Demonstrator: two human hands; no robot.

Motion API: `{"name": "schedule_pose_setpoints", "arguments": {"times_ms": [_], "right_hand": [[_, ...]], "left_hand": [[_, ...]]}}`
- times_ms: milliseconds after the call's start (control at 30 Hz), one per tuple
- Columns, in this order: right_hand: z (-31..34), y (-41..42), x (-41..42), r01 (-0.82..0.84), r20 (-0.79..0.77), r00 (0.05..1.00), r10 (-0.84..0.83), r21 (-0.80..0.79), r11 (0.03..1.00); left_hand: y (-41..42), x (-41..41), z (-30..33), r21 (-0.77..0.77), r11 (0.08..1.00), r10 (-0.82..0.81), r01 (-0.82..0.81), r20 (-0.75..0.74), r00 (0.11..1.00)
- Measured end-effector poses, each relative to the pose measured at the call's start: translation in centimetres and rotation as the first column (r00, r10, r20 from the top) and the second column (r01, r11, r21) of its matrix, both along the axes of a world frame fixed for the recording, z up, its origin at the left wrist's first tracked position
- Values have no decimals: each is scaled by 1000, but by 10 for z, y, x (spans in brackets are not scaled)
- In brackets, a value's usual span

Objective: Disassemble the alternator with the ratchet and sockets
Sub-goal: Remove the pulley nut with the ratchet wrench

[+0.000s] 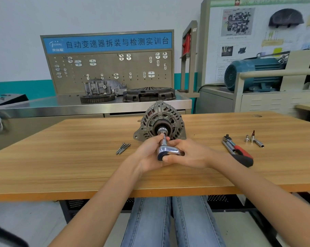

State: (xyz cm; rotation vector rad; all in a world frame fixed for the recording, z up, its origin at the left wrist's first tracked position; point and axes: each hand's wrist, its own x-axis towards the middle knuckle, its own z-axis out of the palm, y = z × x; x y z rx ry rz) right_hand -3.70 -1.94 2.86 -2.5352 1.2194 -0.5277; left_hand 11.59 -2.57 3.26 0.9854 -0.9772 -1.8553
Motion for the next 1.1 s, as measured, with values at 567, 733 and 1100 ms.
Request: {"name": "schedule_pose_setpoints", "arguments": {"times_ms": [567, 733, 1100], "right_hand": [[-14, 10, 7, 154, -99, 977, -189, -287, 945], [-16, 11, 8, 215, -52, 968, -247, -343, 914], [-24, 25, 6, 214, 91, 977, -193, -441, 872]], "left_hand": [[-12, 18, -15, 12, 986, -163, 163, -31, 986], [-17, 25, -25, 19, 968, -240, 249, -212, 947], [-23, 30, -27, 20, 963, -257, 267, -216, 942]]}}
